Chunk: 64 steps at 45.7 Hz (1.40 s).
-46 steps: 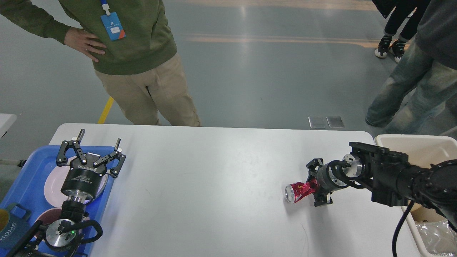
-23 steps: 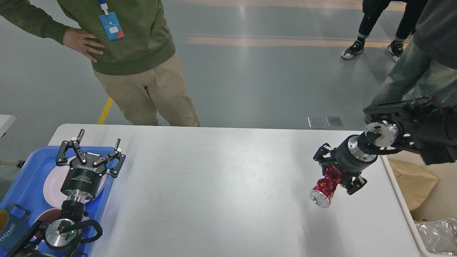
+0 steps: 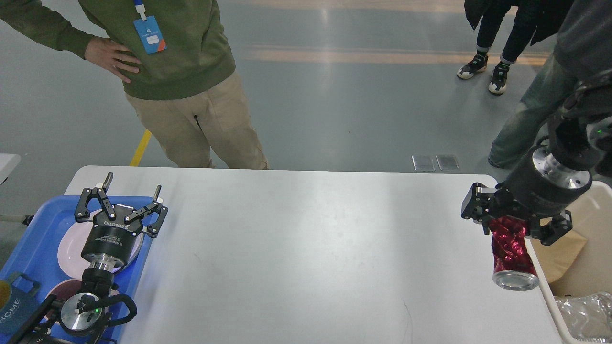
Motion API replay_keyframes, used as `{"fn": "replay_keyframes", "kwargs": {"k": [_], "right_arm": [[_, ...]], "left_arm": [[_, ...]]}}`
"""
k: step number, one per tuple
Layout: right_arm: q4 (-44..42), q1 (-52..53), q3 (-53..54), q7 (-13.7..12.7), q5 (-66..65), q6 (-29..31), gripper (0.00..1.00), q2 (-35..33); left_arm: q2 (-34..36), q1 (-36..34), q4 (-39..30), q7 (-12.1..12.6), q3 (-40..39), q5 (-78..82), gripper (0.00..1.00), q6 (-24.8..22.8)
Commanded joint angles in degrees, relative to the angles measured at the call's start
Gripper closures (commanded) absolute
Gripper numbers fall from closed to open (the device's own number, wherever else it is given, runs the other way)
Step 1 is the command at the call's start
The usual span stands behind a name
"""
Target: Tidy desktop
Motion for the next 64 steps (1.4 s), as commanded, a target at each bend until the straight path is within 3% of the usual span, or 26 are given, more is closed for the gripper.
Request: {"fn": "replay_keyframes", "kwargs": {"k": [1, 6, 17, 27, 37, 48, 64], "right_arm": [[1.7, 2.9, -1.3, 2.3, -0.1, -0.3, 1.0, -1.9], [1.4, 2.9, -4.0, 4.1, -0.4, -1.0, 1.0, -2.3], [-4.9, -1.6, -8.5, 3.8, -4.9, -4.8, 1.0, -10.1], [-24.8, -18.1, -5.2, 4.3, -10.3, -6.3, 1.0, -21.0], [-45.0, -44.5, 7.4, 4.4, -10.3, -10.2, 1.0, -23.0], [-66.4, -74.7, 24.9, 4.3, -10.2, -19.6, 1.0, -18.1], [-88.1, -97.2, 30.1, 3.5, -8.2, -37.7, 1.0, -0.3]], "left_arm": [[0.0, 0.0, 0.1, 0.0, 0.0, 0.0, 0.03, 0.0], [0.0, 0.0, 0.1, 0.0, 0.1, 0.0, 0.03, 0.0], [0.0, 0.0, 0.1, 0.0, 0.1, 0.0, 0.03, 0.0], [0.0, 0.0, 0.1, 0.0, 0.1, 0.0, 0.03, 0.1], [0.0, 0.0, 0.1, 0.0, 0.1, 0.0, 0.03, 0.0], [0.0, 0.0, 0.1, 0.0, 0.1, 0.0, 0.03, 0.0], [0.0, 0.0, 0.1, 0.0, 0.1, 0.0, 0.03, 0.1]]}}
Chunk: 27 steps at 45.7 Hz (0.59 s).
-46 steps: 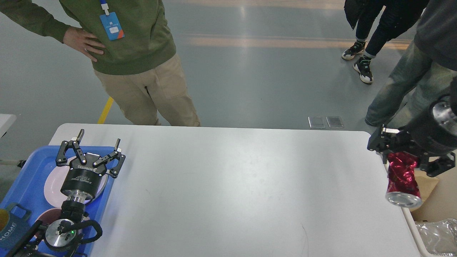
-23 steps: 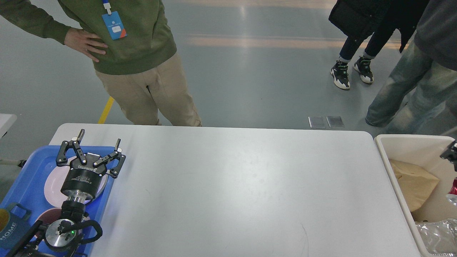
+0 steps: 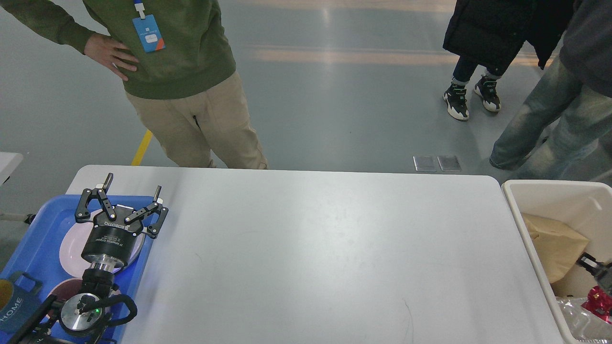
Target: Tidy desktop
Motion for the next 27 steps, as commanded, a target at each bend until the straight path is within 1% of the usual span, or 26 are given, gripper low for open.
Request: {"fn": "replay_keyframes", "kwargs": {"k": [1, 5, 13, 14, 17, 20, 27], "right_arm": [[-6.1, -5.9, 0.8, -0.2, 0.8, -5.5, 1.0, 5.5], [-7.7, -7.5, 0.9, -0.6, 0.9, -6.2, 1.0, 6.8], [-7.7, -7.6, 1.6, -0.7, 0.9, -6.3, 1.0, 6.4], [-7.7, -7.7, 1.8, -0.7, 0.9, -6.4, 0.97, 6.4], [-7.7, -7.7, 2.3, -0.7, 0.9, -7.6, 0.47, 6.4], [-7.7, -7.8, 2.4, -0.6, 0.9, -10.0, 0.01, 6.4], [-7.0, -7.8, 2.8, -0.6, 0.9, -10.5, 0.0, 6.4]], "left_arm": [[0.0, 0.0, 0.0, 0.0, 0.0, 0.0, 0.03, -0.1], [0.0, 0.0, 0.0, 0.0, 0.0, 0.0, 0.03, -0.1], [0.0, 0.0, 0.0, 0.0, -0.1, 0.0, 0.03, -0.1], [0.0, 0.0, 0.0, 0.0, -0.1, 0.0, 0.03, -0.1], [0.0, 0.0, 0.0, 0.0, 0.0, 0.0, 0.03, -0.1], [0.0, 0.0, 0.0, 0.0, 0.0, 0.0, 0.03, -0.1], [0.0, 0.0, 0.0, 0.0, 0.0, 0.0, 0.03, -0.1]]}}
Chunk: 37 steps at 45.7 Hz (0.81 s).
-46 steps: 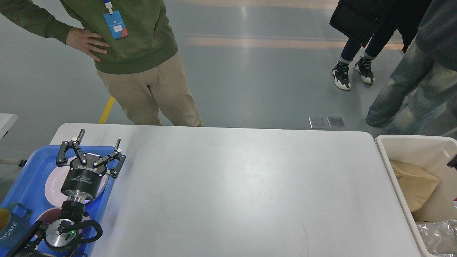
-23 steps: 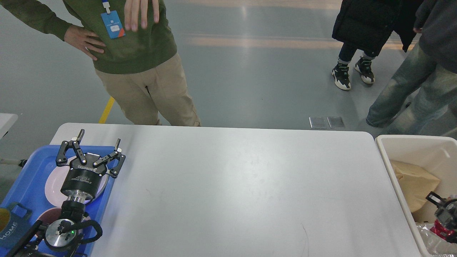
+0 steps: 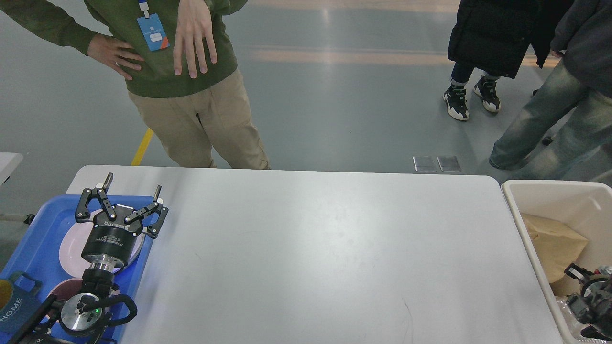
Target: Tidy desktop
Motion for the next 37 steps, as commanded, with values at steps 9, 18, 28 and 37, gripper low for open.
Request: {"fn": "replay_keyframes", "kwargs": {"k": [9, 18, 28, 37], "right_arm": [[0.6, 1.1, 4.0, 0.1, 0.0, -0.4, 0.0, -0.4], [0.6, 2.6, 14.3, 0.1, 0.0, -0.4, 0.0, -3.2], [3.9, 6.2, 23.9, 0.8, -0.2, -0.4, 0.0, -4.3], [15.6, 9.8, 48.3, 2.1, -0.6, -0.4, 0.0, -12.4]], "left_arm": [[0.0, 0.0, 0.0, 0.0, 0.0, 0.0, 0.03, 0.0], [0.0, 0.0, 0.0, 0.0, -0.1, 0.0, 0.03, 0.0], [0.0, 0.0, 0.0, 0.0, -0.1, 0.0, 0.03, 0.0], [0.0, 0.0, 0.0, 0.0, -0.1, 0.0, 0.03, 0.0]]}}
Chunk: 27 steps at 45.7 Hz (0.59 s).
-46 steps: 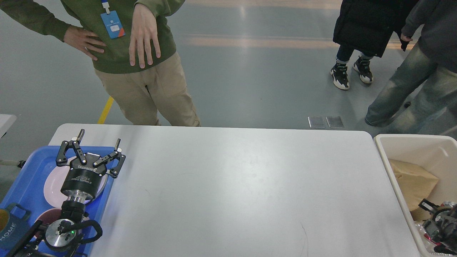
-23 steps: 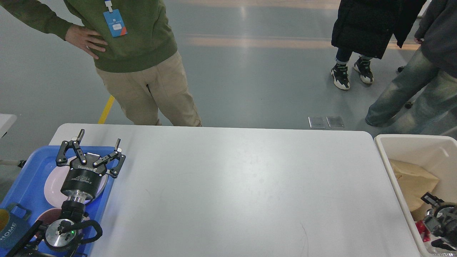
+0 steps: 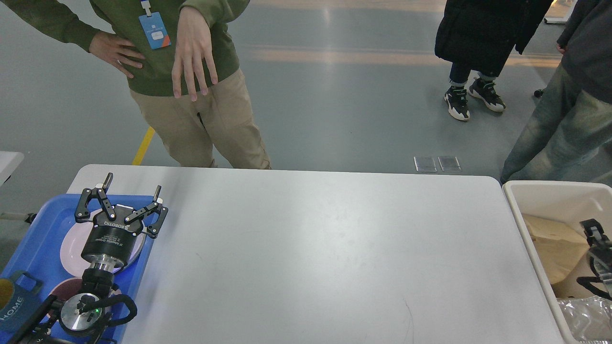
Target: Tidy desktop
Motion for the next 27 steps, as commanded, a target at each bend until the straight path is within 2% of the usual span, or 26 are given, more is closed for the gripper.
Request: {"fn": "replay_keyframes", "kwargs": {"k": [1, 6, 11, 18, 20, 24, 27], "right_arm": [[8.3, 1.3, 18.8, 1.4, -0.2, 0.0, 0.0, -5.8], [12.8, -0.8, 41.1, 3.7, -0.2, 0.1, 0.0, -7.9], [17.6, -5.2, 61.3, 4.1, -0.7, 0.4, 0.0, -7.5], [28.6, -12.1, 71.4, 5.1, -2.2, 4.1, 0.0, -6.9], [30.9, -14.3, 74.7, 7.0, -2.9, 6.9, 0.0, -6.7], [32.6, -19.4, 84.5, 13.7, -4.4, 17.5, 0.0, -4.8], [33.1, -22.7, 91.0, 16.3, -5.4, 25.9, 0.0, -0.3]], "left_arm": [[0.0, 0.0, 0.0, 0.0, 0.1, 0.0, 0.03, 0.0], [0.0, 0.0, 0.0, 0.0, 0.1, 0.0, 0.03, 0.0], [-0.1, 0.0, 0.0, 0.0, 0.1, 0.0, 0.03, 0.0], [0.0, 0.0, 0.0, 0.0, 0.1, 0.0, 0.03, 0.0], [0.0, 0.0, 0.0, -0.1, 0.1, 0.0, 0.03, 0.0], [0.0, 0.0, 0.0, -0.1, 0.1, 0.0, 0.03, 0.0], [0.0, 0.0, 0.0, -0.1, 0.1, 0.0, 0.03, 0.0]]}}
